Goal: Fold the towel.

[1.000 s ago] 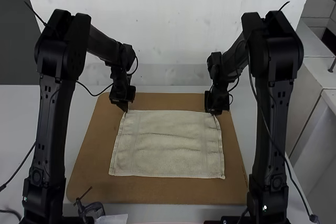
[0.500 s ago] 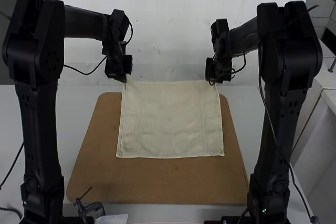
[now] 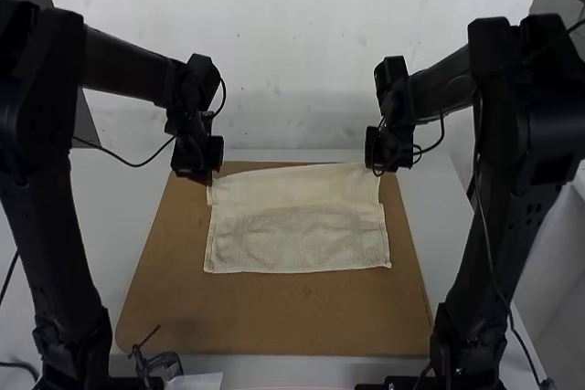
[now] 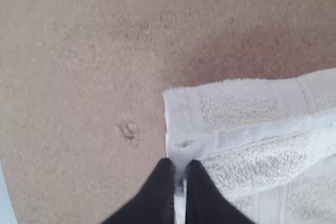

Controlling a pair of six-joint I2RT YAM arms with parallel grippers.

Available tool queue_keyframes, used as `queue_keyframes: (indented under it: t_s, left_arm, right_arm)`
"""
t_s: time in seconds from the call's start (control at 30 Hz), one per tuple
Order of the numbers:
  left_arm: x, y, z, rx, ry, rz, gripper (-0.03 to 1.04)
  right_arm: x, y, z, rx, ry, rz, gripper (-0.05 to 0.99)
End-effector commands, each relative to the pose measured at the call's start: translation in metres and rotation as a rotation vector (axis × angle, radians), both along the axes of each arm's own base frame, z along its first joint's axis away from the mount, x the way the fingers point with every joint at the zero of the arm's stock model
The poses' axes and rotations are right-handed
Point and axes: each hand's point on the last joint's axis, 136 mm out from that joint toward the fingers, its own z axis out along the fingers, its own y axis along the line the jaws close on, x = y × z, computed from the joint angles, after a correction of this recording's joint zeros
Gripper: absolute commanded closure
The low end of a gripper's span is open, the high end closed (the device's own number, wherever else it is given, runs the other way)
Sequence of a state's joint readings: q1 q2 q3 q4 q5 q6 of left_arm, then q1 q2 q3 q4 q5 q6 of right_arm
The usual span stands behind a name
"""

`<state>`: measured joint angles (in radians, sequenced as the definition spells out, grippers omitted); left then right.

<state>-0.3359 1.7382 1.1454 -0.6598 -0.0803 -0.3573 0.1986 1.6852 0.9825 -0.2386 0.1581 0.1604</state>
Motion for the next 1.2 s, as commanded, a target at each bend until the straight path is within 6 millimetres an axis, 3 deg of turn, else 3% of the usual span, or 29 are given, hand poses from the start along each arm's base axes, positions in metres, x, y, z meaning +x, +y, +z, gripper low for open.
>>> queue_keyframes:
  t_s: [0.0,0.3,0.6,0.77,0.9,1.17]
  left_arm:
    - [-0.022,0.001,0.011,-0.001,-0.037,-0.014,1.00]
    - [-0.067,-0.012,0.026,-0.039,-0.086,-0.070,1.00]
    - [-0.109,-0.013,0.014,-0.025,-0.062,-0.142,1.00]
    - [-0.108,-0.010,0.005,-0.001,-0.069,-0.137,1.00]
    - [-0.095,-0.007,-0.003,0.008,-0.077,-0.116,1.00]
    - [-0.083,-0.009,-0.034,0.038,-0.020,-0.109,1.00]
  right_arm:
    - [-0.019,-0.001,0.013,-0.022,-0.033,0.026,0.92]
    - [-0.085,-0.005,0.021,-0.038,-0.042,0.091,0.92]
    - [-0.124,-0.009,0.015,-0.038,-0.047,0.125,0.92]
    - [-0.121,-0.008,0.007,-0.040,-0.054,0.131,0.92]
    - [-0.116,-0.008,-0.002,-0.045,-0.041,0.127,0.92]
    - [-0.107,-0.009,-0.028,-0.060,-0.001,0.112,0.92]
